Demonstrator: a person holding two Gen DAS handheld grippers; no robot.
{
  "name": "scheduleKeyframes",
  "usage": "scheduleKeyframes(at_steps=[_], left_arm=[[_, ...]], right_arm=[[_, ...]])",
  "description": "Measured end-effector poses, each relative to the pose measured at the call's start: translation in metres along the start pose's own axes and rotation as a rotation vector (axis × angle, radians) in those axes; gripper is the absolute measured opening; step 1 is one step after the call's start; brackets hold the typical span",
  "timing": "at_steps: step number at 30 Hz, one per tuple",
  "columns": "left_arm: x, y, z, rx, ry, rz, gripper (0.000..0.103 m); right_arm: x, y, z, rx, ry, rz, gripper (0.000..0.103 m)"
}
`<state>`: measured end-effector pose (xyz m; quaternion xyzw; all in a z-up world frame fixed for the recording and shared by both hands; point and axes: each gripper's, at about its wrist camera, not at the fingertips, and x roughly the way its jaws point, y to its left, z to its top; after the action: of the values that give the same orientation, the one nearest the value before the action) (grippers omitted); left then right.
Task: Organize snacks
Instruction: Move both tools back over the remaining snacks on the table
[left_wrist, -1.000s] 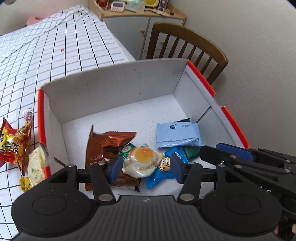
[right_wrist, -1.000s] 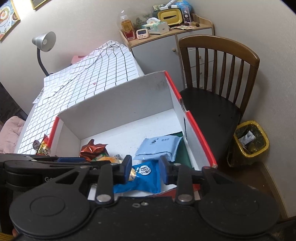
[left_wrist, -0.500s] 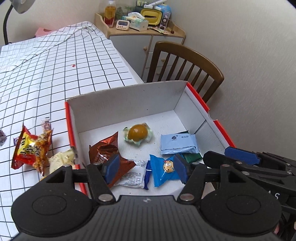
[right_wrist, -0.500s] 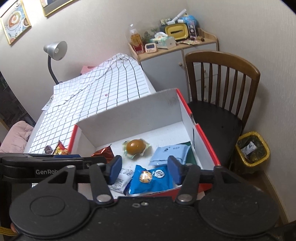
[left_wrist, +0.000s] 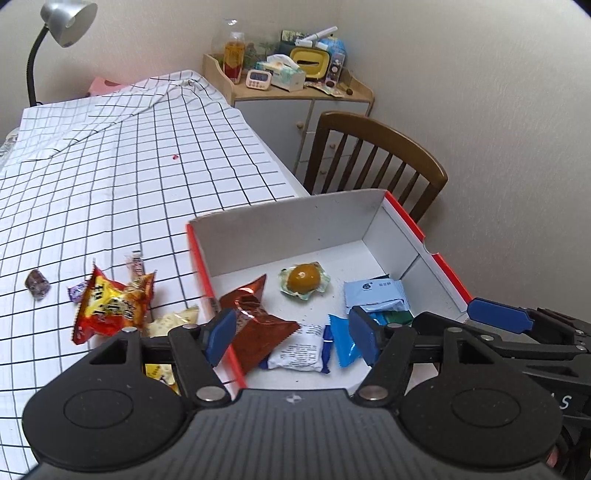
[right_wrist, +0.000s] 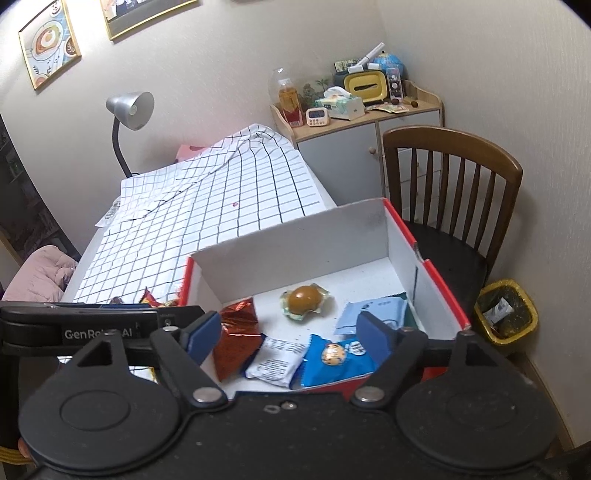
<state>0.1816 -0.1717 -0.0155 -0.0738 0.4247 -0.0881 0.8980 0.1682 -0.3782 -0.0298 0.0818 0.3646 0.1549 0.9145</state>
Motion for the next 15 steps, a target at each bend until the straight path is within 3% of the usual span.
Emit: scheduleKeyframes(at_steps=[9, 15], left_arm=[[-0.025, 0.044, -0.003, -0.034, -0.035, -0.005, 0.081], [-0.037, 0.079, -0.005, -0.068, -0.054, 0.025, 0.082]], right_arm=[[-0.004, 0.041, -0.005, -0.017, -0.019, 0.014, 0.093], [-0.001, 0.068, -0.009, -0.021, -0.027, 0.012, 0.099]])
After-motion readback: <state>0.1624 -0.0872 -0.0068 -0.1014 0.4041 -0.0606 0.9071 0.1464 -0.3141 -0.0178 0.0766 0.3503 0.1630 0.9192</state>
